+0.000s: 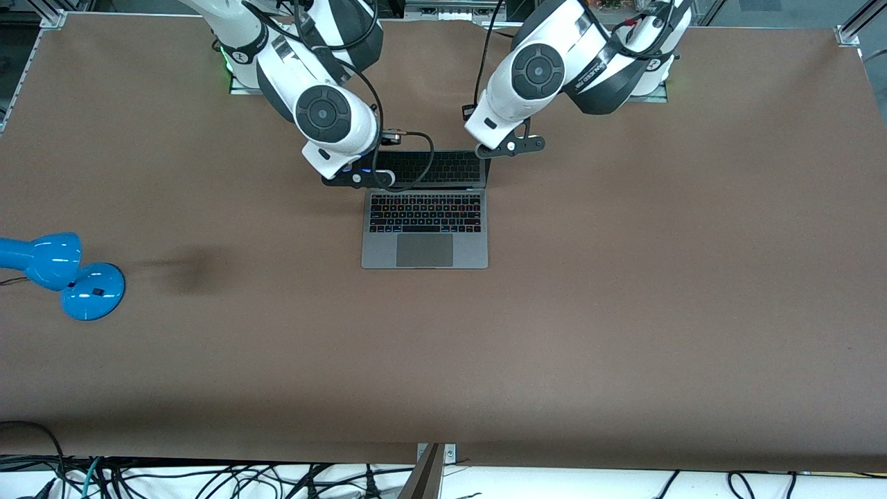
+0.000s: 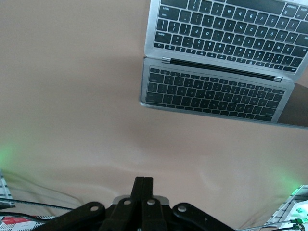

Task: Close laptop with both arms from behind
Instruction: 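Lower both grippers behind the raised laptop screen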

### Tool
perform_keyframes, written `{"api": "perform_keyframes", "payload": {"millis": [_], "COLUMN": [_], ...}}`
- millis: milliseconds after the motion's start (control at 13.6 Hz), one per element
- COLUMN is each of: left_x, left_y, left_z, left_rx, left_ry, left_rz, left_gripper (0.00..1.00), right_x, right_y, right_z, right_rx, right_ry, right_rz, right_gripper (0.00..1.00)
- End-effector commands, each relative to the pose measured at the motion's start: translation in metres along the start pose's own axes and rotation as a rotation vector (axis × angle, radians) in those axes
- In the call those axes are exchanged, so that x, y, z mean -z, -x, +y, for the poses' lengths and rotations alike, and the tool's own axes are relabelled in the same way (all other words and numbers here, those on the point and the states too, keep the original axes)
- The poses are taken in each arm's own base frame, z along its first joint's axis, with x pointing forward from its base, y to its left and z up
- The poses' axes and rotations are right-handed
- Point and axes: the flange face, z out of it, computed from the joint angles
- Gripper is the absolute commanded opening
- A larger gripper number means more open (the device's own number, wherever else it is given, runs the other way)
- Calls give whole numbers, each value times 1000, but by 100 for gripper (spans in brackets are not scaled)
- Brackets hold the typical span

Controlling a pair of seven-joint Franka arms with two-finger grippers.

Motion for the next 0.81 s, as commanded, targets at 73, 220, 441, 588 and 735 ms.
{"api": "perform_keyframes", "payload": {"millis": [73,220,441,588,735], "left_x": [-10,-12,-19,-26,-32], "left_y": [-3,-7,-17,-25,-29], "left_z": [3,4,8,10,12], "left_rx": [21,23,28,34,35], "left_ry": [24,31,48,57,63], "left_rz": [-12,-11,-3,-7,-11], "left_gripper": [0,0,0,0,0], "right_x": [-16,-27,-41,-39,-37], "right_y": [4,1,-4,-5,-9], "right_z": [7,7,8,8,9], "right_rx": [-11,-13,-19,-18,-21], "right_ry": [34,44,57,54,46], "right_rz": [-45,-63,-89,-79,-59], "right_gripper": [8,8,8,8,8]}}
